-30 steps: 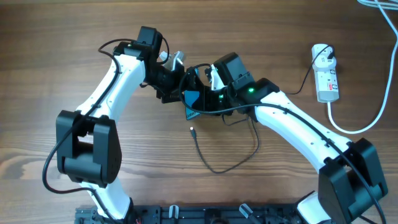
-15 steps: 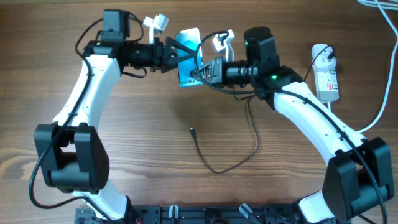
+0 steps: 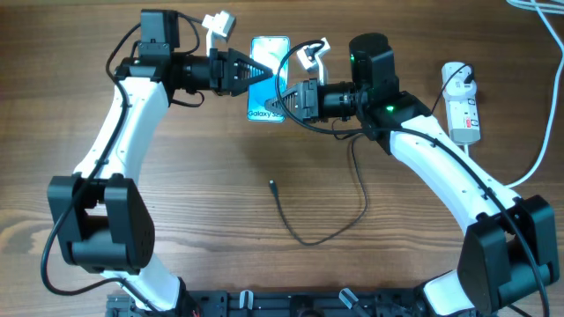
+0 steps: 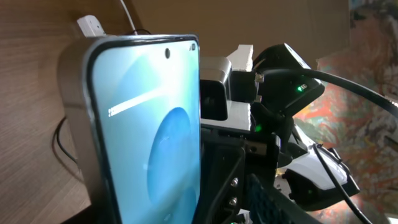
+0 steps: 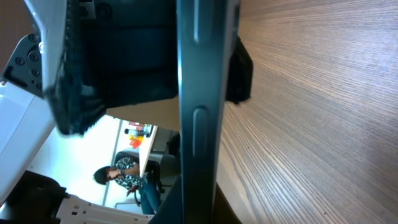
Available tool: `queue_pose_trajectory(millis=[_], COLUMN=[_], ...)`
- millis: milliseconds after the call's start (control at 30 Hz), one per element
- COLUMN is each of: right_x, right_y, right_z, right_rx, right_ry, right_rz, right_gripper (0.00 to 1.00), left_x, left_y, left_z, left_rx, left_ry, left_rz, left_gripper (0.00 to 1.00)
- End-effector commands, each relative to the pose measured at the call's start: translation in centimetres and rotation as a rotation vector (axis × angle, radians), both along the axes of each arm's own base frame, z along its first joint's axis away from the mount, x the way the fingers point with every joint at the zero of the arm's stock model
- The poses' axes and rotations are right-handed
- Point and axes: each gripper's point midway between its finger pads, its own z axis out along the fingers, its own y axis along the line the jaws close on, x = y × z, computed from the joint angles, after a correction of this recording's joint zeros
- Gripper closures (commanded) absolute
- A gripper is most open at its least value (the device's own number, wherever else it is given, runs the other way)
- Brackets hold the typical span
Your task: Plug charger to phone and switch on socket
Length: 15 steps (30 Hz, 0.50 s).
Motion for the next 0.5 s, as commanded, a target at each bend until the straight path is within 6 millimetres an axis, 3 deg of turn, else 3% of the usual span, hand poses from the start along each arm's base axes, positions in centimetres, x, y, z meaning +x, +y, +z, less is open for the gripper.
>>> queue_pose_trajectory(millis=[0,300,467], right_x=[0.1,-1.3,-0.6], right_y=[0.1,-0.3,-1.1], right_z=[-0.2,0.7,0.6], right_rx=[-0.005,0.05,0.046], right_ry=[0.016,0.024,0.006], right_rz=[-0.016,0.081,0.062], right_gripper=[0.96,0.96,0.96], left_x=[-3.4,-3.5,-3.5], left_y=[-2.2,-2.4,-2.4], left_z=[4.0,4.1,4.1], left_rx=[-0.093,-0.093,-0.093], left_ry=[-0.084,-0.085,-0.085], left_rz=[-0.136,-0.14,-0.14], left_gripper=[0.52,0.59,0.62])
